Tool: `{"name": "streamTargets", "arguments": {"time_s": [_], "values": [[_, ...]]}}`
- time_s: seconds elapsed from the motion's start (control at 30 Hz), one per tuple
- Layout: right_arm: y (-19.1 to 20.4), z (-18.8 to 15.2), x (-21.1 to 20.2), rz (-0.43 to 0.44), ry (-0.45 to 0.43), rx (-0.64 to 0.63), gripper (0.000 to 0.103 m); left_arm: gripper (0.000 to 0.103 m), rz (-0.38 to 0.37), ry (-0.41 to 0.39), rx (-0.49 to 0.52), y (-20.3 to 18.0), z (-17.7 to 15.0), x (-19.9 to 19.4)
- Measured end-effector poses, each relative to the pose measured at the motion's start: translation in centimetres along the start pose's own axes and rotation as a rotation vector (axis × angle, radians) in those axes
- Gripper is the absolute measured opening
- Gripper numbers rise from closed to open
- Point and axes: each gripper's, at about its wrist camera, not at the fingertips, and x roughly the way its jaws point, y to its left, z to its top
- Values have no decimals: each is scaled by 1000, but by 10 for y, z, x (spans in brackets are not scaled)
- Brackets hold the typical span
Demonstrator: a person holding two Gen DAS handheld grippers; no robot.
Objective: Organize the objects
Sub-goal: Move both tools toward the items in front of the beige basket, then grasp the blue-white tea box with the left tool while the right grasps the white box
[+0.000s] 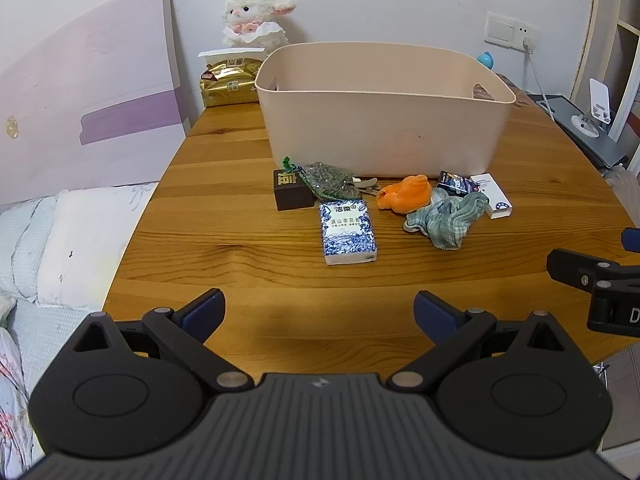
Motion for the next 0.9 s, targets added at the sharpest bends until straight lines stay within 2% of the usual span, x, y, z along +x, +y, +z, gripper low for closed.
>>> {"name": "streamTargets", "arguments": {"time_s": [0.47, 0.9], "values": [[-8, 8, 20, 19, 18, 8, 103, 101, -3, 0, -26, 0, 13, 15], [-11, 19, 62, 2, 80, -14, 95, 101, -2, 53, -32, -2, 26, 53]]}}
